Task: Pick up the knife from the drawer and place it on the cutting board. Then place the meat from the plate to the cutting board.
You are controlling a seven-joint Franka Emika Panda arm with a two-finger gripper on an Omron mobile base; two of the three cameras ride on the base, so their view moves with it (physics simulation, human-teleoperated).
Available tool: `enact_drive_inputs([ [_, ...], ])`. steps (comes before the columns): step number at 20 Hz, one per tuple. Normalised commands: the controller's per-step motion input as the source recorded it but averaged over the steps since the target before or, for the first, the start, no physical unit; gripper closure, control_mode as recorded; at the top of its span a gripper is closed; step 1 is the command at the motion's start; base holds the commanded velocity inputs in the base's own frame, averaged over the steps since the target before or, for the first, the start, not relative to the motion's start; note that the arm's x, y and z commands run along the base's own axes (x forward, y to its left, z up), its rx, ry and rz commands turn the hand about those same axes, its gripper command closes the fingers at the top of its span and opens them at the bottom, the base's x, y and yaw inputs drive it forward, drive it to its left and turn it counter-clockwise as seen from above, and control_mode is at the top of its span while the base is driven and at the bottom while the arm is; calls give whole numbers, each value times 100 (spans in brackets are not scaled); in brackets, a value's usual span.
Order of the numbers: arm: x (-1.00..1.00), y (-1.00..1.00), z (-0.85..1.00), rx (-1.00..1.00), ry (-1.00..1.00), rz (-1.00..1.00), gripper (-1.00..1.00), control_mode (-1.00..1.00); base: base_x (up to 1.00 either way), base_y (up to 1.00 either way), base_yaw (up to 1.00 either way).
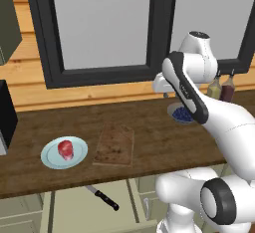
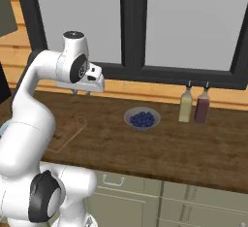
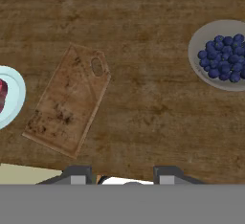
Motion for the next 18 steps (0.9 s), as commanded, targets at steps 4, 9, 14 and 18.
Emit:
enact_drive_inputs([
  [4, 0, 0, 0, 0, 0, 0, -100, 100, 0, 0, 0],
  [9, 0, 0, 0, 0, 0, 0, -100, 100, 0, -8, 4],
  [14, 0, 0, 0, 0, 0, 0, -100, 100, -2, -31, 27],
  [18, 0, 0, 0, 0, 0, 0, -100, 100, 0, -33, 45],
])
